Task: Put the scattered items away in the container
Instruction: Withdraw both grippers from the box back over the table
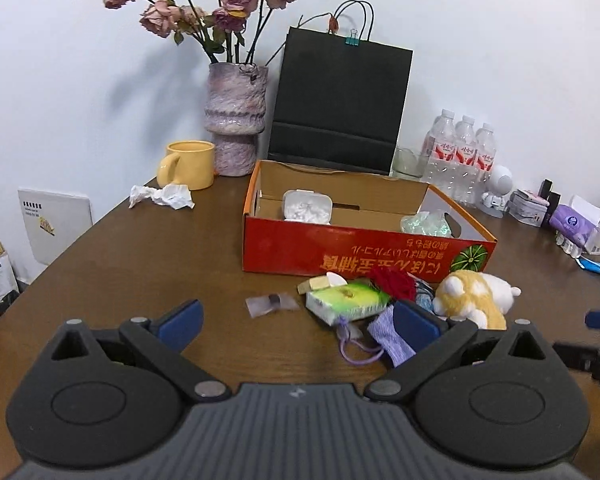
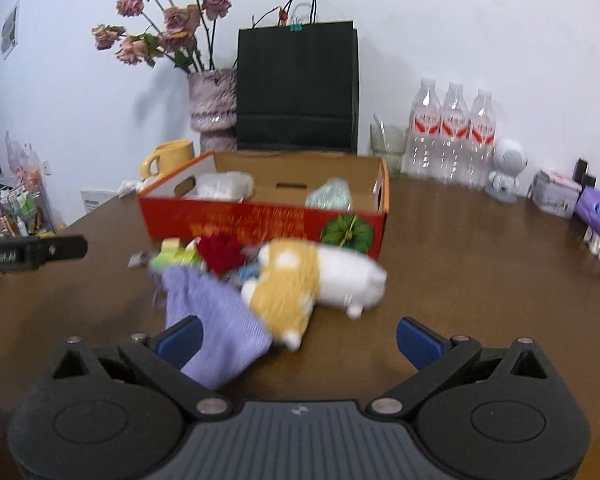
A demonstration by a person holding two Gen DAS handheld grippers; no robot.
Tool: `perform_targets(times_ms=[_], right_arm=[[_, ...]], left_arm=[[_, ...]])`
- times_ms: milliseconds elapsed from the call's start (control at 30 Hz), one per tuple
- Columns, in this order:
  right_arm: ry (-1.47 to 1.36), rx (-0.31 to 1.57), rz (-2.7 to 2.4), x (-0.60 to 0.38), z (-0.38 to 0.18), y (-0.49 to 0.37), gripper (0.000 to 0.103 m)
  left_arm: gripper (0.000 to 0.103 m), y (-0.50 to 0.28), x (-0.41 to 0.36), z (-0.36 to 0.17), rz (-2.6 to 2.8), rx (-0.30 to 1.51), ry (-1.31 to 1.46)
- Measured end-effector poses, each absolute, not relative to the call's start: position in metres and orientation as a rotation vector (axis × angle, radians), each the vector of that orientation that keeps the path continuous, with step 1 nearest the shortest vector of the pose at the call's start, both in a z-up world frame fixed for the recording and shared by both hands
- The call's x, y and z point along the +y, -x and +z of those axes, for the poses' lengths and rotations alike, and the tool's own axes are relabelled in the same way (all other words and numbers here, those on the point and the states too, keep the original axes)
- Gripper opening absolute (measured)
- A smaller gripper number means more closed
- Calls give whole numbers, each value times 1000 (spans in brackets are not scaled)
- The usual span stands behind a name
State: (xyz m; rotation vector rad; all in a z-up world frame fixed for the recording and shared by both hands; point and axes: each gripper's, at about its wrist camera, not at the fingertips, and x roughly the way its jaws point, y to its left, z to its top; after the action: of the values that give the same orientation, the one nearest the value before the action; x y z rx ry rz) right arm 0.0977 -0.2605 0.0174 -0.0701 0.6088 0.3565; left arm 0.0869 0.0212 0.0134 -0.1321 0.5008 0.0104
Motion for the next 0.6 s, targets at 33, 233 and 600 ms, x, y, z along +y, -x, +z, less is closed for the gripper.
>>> perform_targets(times_ms=[33,233,600], right_arm=[[69,613,355,-261,14,-93,103],[54,648,350,-263,0,-83,103],[59,674,369,-252,-7,-98,103]], left_arm=[[103,-85,21,12,6,500,135],[103,-78,13,8,-11,512,108],[103,-86,17,-7,-6,565,119]])
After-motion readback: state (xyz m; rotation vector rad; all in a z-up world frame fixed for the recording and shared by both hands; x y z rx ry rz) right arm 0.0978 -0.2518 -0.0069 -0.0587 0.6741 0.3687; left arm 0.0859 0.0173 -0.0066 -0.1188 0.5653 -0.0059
